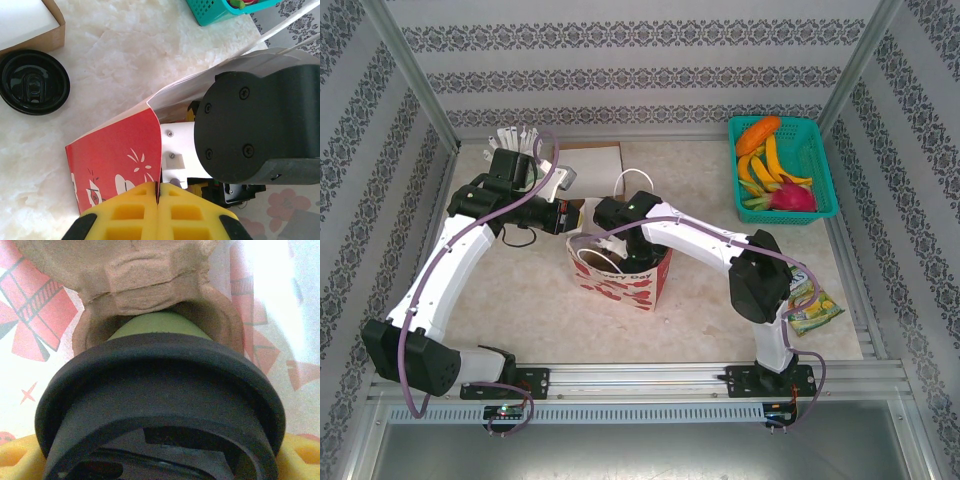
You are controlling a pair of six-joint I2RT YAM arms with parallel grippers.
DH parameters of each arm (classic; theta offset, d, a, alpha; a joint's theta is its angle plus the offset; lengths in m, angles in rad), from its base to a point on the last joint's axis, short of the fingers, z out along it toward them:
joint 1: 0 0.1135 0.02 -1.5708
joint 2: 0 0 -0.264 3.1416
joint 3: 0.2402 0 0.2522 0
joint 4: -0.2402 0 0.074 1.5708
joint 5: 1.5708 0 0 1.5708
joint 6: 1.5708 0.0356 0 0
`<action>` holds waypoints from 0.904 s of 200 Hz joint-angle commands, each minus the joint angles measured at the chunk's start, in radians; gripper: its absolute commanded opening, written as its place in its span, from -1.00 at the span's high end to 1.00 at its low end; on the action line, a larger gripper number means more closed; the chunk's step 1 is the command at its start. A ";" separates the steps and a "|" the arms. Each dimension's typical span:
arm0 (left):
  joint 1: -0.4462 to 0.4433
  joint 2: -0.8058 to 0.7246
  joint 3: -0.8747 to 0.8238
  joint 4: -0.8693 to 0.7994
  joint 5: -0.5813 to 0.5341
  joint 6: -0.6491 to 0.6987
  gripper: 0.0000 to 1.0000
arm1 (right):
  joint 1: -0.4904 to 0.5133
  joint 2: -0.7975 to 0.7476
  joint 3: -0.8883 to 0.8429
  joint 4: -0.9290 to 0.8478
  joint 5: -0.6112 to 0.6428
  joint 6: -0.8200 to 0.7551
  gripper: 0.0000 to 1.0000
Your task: Pack the takeout coffee
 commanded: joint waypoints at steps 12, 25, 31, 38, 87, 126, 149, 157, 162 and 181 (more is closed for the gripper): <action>0.009 -0.019 -0.005 0.015 0.032 -0.011 1.00 | -0.021 0.119 -0.081 0.063 0.055 0.005 -0.15; 0.007 -0.022 -0.003 0.014 0.027 -0.009 1.00 | -0.021 0.101 -0.080 0.068 0.052 0.005 -0.15; 0.009 -0.023 -0.002 0.014 0.028 -0.009 1.00 | -0.021 0.093 -0.079 0.069 0.047 0.006 -0.16; 0.008 -0.023 -0.002 0.014 0.026 -0.009 1.00 | -0.021 0.086 -0.074 0.069 0.044 0.007 -0.16; 0.008 -0.021 -0.003 0.015 0.033 -0.011 1.00 | -0.024 0.091 -0.083 0.079 0.028 -0.001 -0.18; 0.008 -0.019 0.001 0.011 0.033 -0.009 1.00 | -0.023 0.116 -0.058 0.070 0.021 0.006 -0.20; 0.008 -0.015 0.009 0.012 0.034 -0.011 1.00 | -0.024 0.091 -0.040 0.058 0.023 0.008 -0.21; 0.008 -0.013 0.011 0.012 0.033 -0.011 1.00 | -0.024 0.079 -0.035 0.051 0.027 0.008 -0.21; 0.008 -0.012 0.011 0.011 0.032 -0.011 1.00 | -0.024 0.072 -0.033 0.049 0.027 0.009 -0.22; 0.007 -0.014 0.009 0.012 0.029 -0.016 1.00 | -0.024 0.051 -0.036 0.044 0.034 0.010 -0.24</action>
